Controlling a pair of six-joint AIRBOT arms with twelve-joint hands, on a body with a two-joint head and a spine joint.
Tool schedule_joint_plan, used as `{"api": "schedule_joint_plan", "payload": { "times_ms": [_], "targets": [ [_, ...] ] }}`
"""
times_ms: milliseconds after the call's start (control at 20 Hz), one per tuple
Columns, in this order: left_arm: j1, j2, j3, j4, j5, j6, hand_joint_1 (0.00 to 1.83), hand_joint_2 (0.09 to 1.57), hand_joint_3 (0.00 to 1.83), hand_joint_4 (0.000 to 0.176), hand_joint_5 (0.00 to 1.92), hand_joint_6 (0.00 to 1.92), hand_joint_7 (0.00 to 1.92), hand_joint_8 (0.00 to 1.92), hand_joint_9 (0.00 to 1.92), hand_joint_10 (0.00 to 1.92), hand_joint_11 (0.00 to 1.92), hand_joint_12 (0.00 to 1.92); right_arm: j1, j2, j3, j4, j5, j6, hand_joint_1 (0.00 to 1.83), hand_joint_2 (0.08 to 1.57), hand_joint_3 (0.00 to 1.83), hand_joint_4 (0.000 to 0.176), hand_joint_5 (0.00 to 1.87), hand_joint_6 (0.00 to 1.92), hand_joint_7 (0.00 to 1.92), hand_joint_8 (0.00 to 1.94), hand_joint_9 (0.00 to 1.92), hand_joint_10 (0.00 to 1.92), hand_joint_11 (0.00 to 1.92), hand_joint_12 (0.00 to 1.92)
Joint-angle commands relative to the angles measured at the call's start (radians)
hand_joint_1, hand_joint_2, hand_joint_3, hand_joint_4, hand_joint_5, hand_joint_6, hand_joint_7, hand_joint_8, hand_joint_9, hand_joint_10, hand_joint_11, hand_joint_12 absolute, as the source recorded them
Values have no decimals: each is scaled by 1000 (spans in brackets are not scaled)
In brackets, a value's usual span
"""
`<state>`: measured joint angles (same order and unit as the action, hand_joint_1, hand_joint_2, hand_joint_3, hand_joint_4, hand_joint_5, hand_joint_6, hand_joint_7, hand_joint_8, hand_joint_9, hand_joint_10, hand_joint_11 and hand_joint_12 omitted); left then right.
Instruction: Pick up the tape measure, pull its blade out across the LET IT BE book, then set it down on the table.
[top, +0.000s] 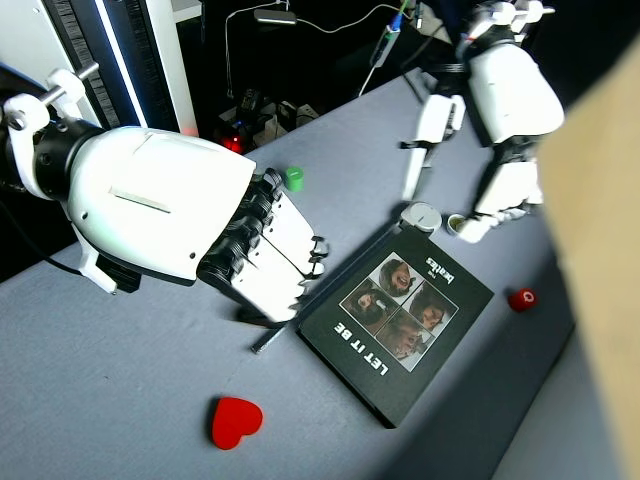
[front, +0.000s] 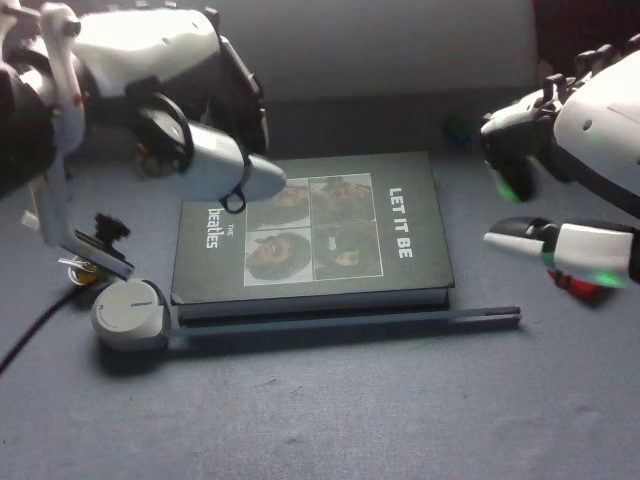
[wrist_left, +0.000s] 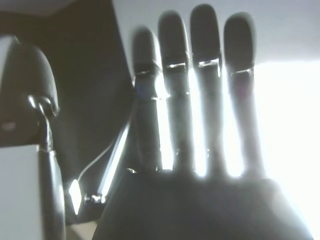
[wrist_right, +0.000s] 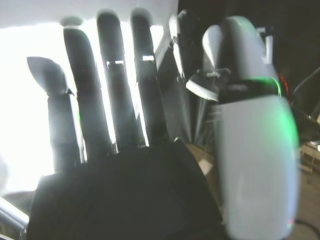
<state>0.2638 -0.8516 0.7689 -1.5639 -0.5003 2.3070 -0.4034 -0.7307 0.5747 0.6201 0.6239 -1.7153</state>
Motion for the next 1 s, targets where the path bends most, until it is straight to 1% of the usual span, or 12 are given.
{"api": "schedule_joint_plan", "payload": {
  "times_ms": [0,50,100,150,250,300,350,450,500,650,750,950],
  "targets": [
    [-13,-2,-7,38,-57,1,937,1116,5,0,1019,1916,1095,1918,1147,1921,1258,1921,10,6,-3,-39,97,6,796,1226,12,0,1154,1920,1434,1941,1701,1921,1903,1921],
    [-9,-2,-41,36,-93,-4,914,1135,6,0,1137,1920,1211,1920,1231,1921,1333,1921,10,6,-3,-39,97,7,700,1326,0,46,1260,1921,1538,1941,1755,1921,1917,1921],
    [-4,-4,-59,38,-115,-11,855,1174,11,0,1198,1921,1267,1921,1280,1921,1389,1921,10,6,-3,-39,97,7,646,1389,0,150,1319,1921,1583,1941,1758,1921,1920,1921],
    [-3,-7,-69,39,-124,-14,817,1205,10,0,1213,1921,1278,1921,1303,1921,1419,1921,10,6,-3,-39,97,7,634,1435,12,171,1347,1921,1603,1941,1764,1921,1921,1921],
    [-3,-13,-82,49,-142,-19,779,1231,9,0,1186,1921,1283,1921,1314,1921,1426,1921,11,6,-3,-39,93,9,653,1457,12,176,1361,1921,1609,1941,1777,1921,1921,1921],
    [-2,-15,-85,58,-149,-25,762,1241,9,0,1172,1921,1279,1921,1319,1921,1421,1921,11,6,-3,-39,90,9,659,1457,9,176,1334,1921,1601,1941,1777,1921,1921,1921],
    [3,-18,-91,62,-166,-36,784,1234,3,0,1164,1921,1274,1921,1322,1921,1419,1921,11,6,-3,-39,86,10,663,1450,3,176,1307,1921,1580,1941,1774,1921,1921,1921],
    [24,-25,-104,95,-205,-108,810,1225,0,0,1162,1921,1272,1921,1327,1921,1422,1921,13,7,-2,-39,78,18,669,1438,0,176,1288,1921,1558,1941,1764,1921,1921,1921],
    [30,-29,-110,100,-219,-121,810,1225,0,0,1162,1921,1272,1921,1327,1921,1422,1921,15,7,-2,-39,73,23,669,1438,0,176,1288,1921,1558,1941,1764,1921,1921,1921],
    [32,-40,-114,111,-216,-121,829,1225,0,0,1163,1921,1274,1921,1331,1921,1431,1921,16,7,-2,-46,56,43,669,1437,0,176,1286,1921,1555,1941,1765,1921,1921,1921],
    [31,-42,-114,111,-220,-136,814,1235,3,0,1164,1921,1281,1921,1339,1921,1441,1921,17,7,-2,-59,56,54,672,1436,0,176,1270,1921,1554,1941,1775,1921,1921,1921],
    [7,-42,-115,111,-221,-136,816,1237,2,0,1166,1921,1285,1921,1343,1921,1444,1921,25,7,-1,-62,51,59,677,1440,0,176,1270,1921,1555,1941,1774,1921,1921,1921]
  ]
}}
